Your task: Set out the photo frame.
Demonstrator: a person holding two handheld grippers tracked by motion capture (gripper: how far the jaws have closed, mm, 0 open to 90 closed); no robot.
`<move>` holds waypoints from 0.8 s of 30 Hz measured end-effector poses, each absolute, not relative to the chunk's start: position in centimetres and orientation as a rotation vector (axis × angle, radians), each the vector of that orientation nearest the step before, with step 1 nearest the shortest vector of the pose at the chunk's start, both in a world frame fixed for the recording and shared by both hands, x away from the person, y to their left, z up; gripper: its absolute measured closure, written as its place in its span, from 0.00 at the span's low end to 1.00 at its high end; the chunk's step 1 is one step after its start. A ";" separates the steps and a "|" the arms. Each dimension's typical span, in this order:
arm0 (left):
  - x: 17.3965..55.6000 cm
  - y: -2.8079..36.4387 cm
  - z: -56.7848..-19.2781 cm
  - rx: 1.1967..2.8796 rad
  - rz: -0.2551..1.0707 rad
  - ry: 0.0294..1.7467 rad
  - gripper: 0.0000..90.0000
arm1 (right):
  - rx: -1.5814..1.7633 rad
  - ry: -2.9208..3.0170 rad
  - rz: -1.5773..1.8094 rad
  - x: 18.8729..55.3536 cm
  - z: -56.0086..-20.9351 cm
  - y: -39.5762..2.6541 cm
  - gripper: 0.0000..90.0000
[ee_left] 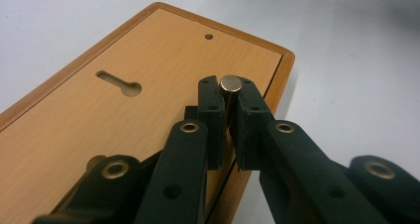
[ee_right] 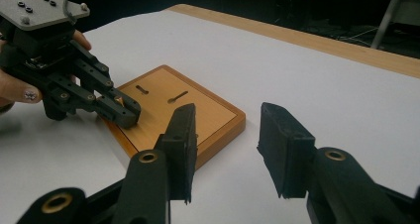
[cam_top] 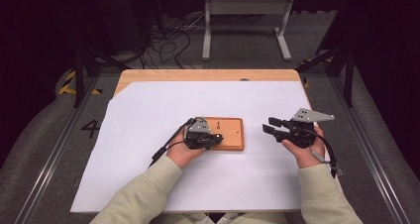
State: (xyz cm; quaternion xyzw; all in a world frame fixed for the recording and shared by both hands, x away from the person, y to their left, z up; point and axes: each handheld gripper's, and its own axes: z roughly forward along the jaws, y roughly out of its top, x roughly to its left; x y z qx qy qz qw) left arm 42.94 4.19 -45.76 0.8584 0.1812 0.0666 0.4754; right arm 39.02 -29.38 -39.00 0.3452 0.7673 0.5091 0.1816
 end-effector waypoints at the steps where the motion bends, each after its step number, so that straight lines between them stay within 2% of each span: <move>1: 42.9 4.2 -45.8 2.102 0.181 0.428 0.93 | 0.977 2.167 1.438 39.1 -39.1 -29.3 0.66; 6: 42.4 4.1 -45.8 2.131 0.288 0.316 0.93 | 0.963 2.182 1.437 39.0 -39.1 -28.8 0.66; 12: 42.1 4.2 -46.1 2.128 0.358 0.220 0.93 | 0.955 2.196 1.439 39.1 -39.2 -28.5 0.66; 24: 39.7 4.3 -46.4 2.146 0.653 -0.086 0.93 | 0.930 2.197 1.430 39.0 -38.9 -28.2 0.66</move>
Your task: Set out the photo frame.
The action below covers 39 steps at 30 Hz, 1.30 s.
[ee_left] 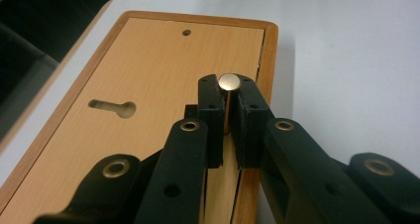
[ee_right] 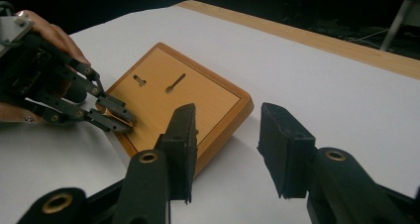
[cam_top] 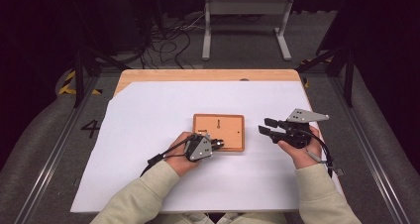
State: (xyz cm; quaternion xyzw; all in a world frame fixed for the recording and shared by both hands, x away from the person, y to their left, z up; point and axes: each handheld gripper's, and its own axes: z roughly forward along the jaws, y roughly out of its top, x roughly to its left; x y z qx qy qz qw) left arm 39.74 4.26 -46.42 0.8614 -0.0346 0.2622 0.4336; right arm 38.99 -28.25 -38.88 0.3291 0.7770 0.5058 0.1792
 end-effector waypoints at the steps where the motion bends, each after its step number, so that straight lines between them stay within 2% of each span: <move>1: 39.6 4.2 -46.4 2.151 0.674 -0.103 0.93 | 0.927 2.198 1.429 39.0 -38.9 -28.2 0.66; 7: 39.1 4.2 -46.5 2.157 0.731 -0.141 0.93 | 0.933 2.216 1.429 39.2 -38.8 -27.8 0.64; 11: 39.0 4.2 -46.5 2.157 0.740 -0.144 0.93 | 0.971 2.237 1.431 39.7 -38.8 -27.3 0.54; 14: 38.9 4.2 -46.6 2.151 0.737 -0.138 0.93 | 1.004 2.283 1.382 40.5 -38.9 -26.5 0.43; 23: 38.8 4.2 -46.7 2.145 0.735 -0.128 0.93 | 1.048 2.415 1.315 43.0 -38.7 -24.4 0.33; 27: 38.7 4.3 -46.7 2.142 0.734 -0.126 0.93 | 1.090 2.475 1.298 44.4 -39.1 -23.6 0.30; 39: 38.8 4.3 -46.8 2.136 0.725 -0.114 0.93 | 1.215 2.557 1.334 47.3 -41.9 -22.4 0.28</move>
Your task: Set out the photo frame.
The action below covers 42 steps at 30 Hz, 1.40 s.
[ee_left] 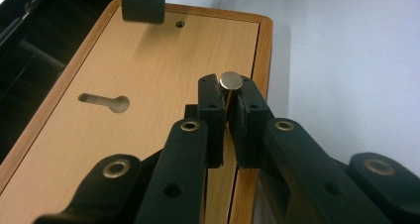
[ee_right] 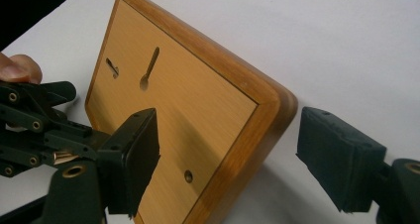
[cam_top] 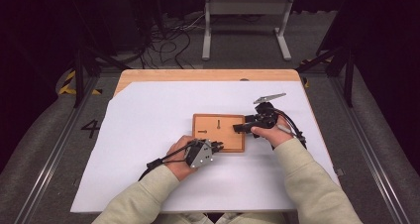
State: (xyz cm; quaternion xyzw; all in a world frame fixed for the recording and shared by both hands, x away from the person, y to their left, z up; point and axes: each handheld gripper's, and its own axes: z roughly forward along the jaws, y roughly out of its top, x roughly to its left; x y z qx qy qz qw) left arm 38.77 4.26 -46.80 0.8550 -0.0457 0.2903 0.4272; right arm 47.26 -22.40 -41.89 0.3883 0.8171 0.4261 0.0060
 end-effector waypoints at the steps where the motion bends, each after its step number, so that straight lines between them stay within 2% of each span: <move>1: 38.8 4.3 -46.8 2.137 0.725 -0.114 0.93 | 1.219 2.562 1.340 47.4 -42.0 -22.3 0.28; 7: 38.8 4.3 -46.8 2.135 0.722 -0.115 0.93 | 1.262 2.605 1.408 48.1 -43.3 -21.7 0.29; 11: 38.9 4.3 -46.8 2.133 0.706 -0.103 0.93 | 1.265 2.638 1.432 48.3 -43.8 -21.3 0.35; 19: 38.9 4.3 -46.6 2.146 0.677 -0.089 0.92 | 1.243 2.658 1.420 48.2 -43.5 -21.4 0.40; 24: 38.3 5.8 -45.3 2.174 0.552 0.024 0.66 | 1.147 2.676 1.392 47.6 -42.6 -21.5 0.44; 28: 37.5 7.7 -44.6 2.147 0.486 0.072 0.56 | 1.089 2.681 1.359 47.0 -42.1 -21.3 0.45; 34: 36.7 10.3 -44.5 2.120 0.409 0.141 0.53 | 1.005 2.684 1.289 46.1 -41.2 -21.1 0.47; 42: 36.8 14.3 -44.6 2.095 0.405 0.269 0.53 | 0.813 2.665 1.184 43.9 -40.1 -20.8 0.51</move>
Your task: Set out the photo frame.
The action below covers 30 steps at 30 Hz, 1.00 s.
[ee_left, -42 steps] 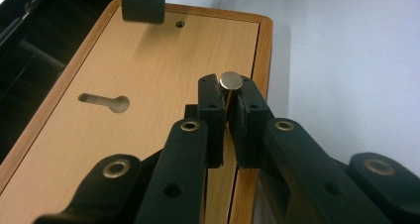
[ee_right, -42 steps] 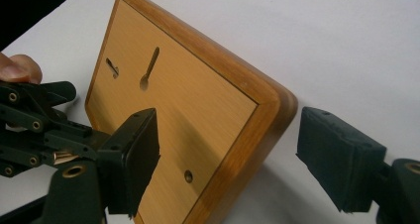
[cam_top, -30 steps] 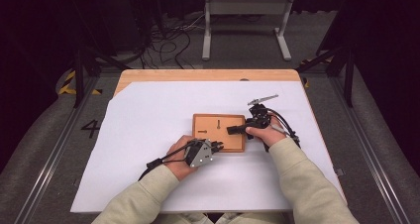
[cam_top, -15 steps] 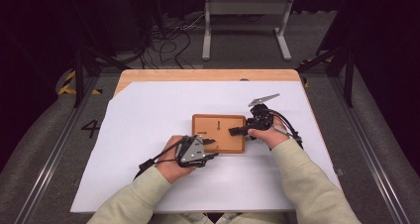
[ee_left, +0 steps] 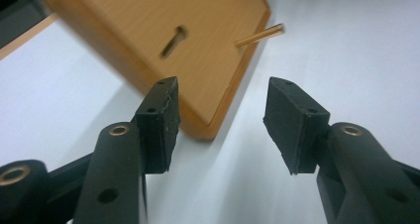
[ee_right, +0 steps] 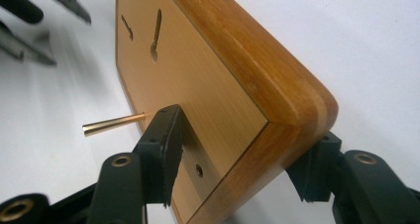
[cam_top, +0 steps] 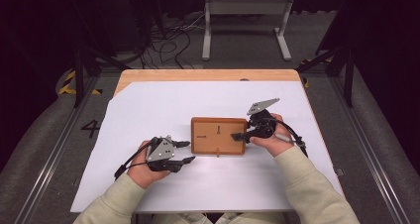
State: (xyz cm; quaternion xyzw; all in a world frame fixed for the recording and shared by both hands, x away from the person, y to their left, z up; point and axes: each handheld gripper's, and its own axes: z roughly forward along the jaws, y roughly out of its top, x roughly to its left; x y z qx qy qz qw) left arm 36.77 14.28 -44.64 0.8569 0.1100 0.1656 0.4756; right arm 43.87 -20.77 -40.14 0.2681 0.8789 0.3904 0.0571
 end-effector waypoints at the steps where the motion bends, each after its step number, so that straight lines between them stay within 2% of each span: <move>1: 36.8 14.7 -44.7 2.103 0.415 0.296 0.53 | 0.800 2.659 1.177 43.7 -40.1 -20.8 0.52; 7: 37.1 15.9 -44.8 2.102 0.425 0.379 0.52 | 0.696 2.640 1.155 42.3 -39.7 -20.8 0.56; 15: 37.9 16.8 -45.0 2.092 0.356 0.563 0.51 | 0.581 2.609 1.143 39.4 -39.4 -20.9 0.64; 23: 38.2 18.2 -44.5 1.948 0.383 0.675 0.53 | 0.559 2.617 1.153 38.0 -39.2 -20.9 0.66; 30: 38.3 18.5 -44.4 1.917 0.396 0.679 0.53 | 0.476 2.673 1.103 36.5 -39.0 -20.6 0.65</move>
